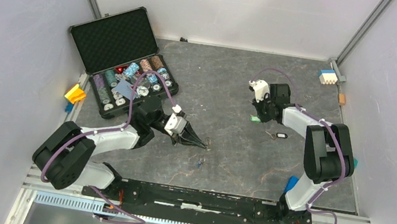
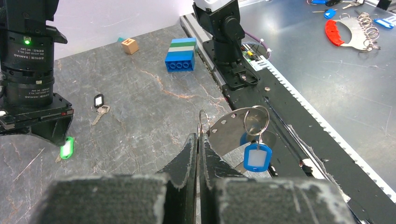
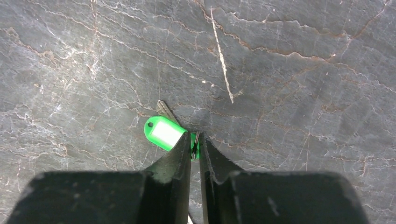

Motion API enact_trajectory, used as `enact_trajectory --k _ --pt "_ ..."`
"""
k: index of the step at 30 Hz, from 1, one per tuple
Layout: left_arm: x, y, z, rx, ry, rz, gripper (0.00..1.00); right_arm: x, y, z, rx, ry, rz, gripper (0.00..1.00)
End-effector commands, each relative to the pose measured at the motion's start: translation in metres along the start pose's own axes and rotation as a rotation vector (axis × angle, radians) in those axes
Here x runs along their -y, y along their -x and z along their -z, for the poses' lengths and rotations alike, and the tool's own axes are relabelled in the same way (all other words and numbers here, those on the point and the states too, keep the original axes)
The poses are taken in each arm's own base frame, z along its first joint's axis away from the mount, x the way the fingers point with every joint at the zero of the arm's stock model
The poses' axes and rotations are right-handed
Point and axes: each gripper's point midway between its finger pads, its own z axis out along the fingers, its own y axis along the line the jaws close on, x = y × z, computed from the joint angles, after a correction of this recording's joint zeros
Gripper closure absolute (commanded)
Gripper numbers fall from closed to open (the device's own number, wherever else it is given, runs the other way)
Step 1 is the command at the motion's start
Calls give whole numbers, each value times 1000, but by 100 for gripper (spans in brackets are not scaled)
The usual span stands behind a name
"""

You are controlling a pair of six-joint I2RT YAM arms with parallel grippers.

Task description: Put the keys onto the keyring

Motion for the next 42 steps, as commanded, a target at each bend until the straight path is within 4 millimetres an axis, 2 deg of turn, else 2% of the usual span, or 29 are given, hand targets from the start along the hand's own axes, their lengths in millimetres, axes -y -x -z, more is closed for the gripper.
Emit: enact_trajectory --k 1,5,11,16,38,42 --pt "-2 10 -1 11 -3 -89 98 8 22 4 57 -3 3 87" --pt "-2 10 -1 11 -3 -89 98 8 23 7 63 -2 6 90" --pt "-2 9 -1 10 -3 -87 98 9 21 11 61 -4 9 82" --pt "-2 10 -1 11 -5 -88 98 9 16 12 53 0 11 79" --pt "-3 9 -1 10 -5 -83 98 7 5 12 37 13 4 77" --pt "-2 9 -1 10 -6 -82 98 8 5 12 37 11 2 80"
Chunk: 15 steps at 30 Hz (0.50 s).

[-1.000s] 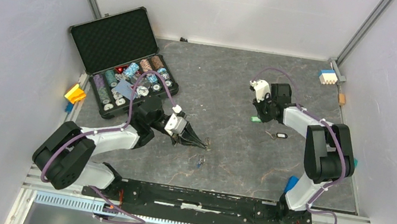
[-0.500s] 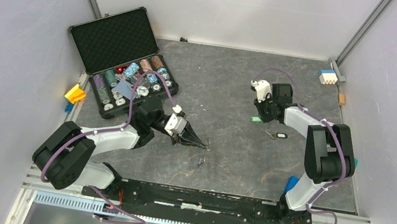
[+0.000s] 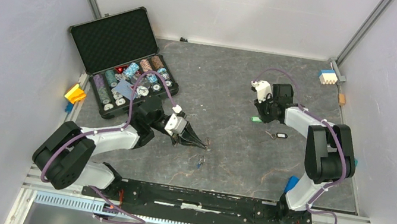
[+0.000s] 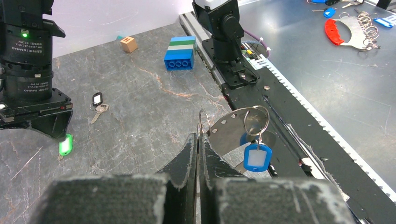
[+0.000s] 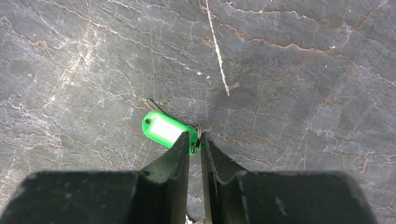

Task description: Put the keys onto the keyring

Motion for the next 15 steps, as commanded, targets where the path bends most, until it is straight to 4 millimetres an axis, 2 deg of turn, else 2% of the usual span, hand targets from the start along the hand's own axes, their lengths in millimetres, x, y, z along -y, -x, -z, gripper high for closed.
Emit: enact_trajectory --k 1,15 --pt "-3 11 -2 14 -4 -87 98 3 9 9 42 -6 7 81" --pt "-3 11 -2 14 -4 -86 98 4 3 8 31 -12 1 80"
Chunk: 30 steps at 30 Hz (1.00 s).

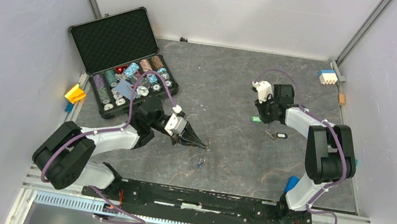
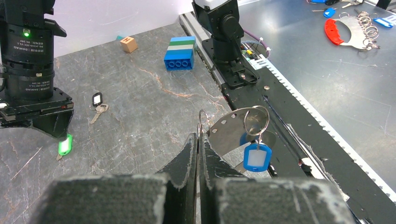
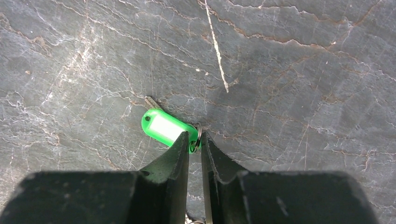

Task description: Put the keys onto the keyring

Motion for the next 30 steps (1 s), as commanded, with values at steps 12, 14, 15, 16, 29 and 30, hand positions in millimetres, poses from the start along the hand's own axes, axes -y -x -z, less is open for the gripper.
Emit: enact_trajectory --k 12,14,15,16,29,30 --pt "-5 11 -2 13 1 -75 98 3 15 17 80 1 26 99" --pt "-6 13 -2 14 2 -62 98 -4 24 25 135 37 64 100" --pt "-7 14 -2 13 3 -60 98 -7 30 31 170 54 94 100" --pt "-7 15 -2 14 1 -63 98 -13 34 37 207 84 123 100" --pt "-20 21 0 -54 7 -23 98 -112 73 135 596 533 448 100" --pt "-21 20 1 -66 6 -20 98 -118 76 142 619 570 451 100"
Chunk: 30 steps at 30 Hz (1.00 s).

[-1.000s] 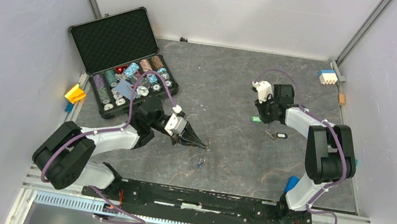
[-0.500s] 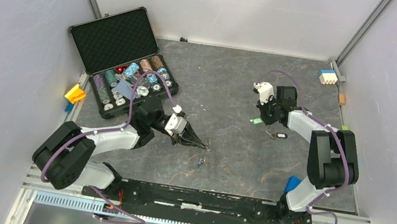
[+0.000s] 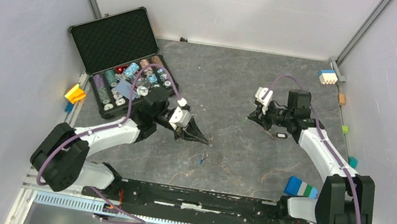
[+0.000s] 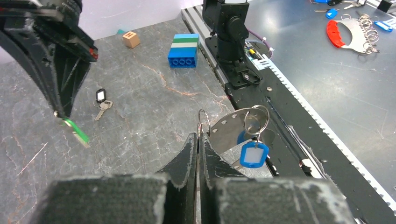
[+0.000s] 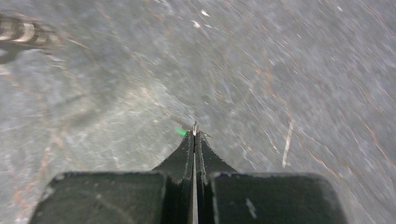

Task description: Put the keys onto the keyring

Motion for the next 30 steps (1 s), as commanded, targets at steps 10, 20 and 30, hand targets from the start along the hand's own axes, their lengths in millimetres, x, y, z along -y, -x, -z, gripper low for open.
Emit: enact_trajectory --k 10,20,30 --pt "7 -11 21 -258 -77 -133 98 -111 87 22 324 449 107 100" --pt "13 -8 22 -247 -89 -201 98 -159 102 4 333 550 129 100" --pt "8 -11 18 -236 -70 -174 98 -185 98 -12 298 640 131 100"
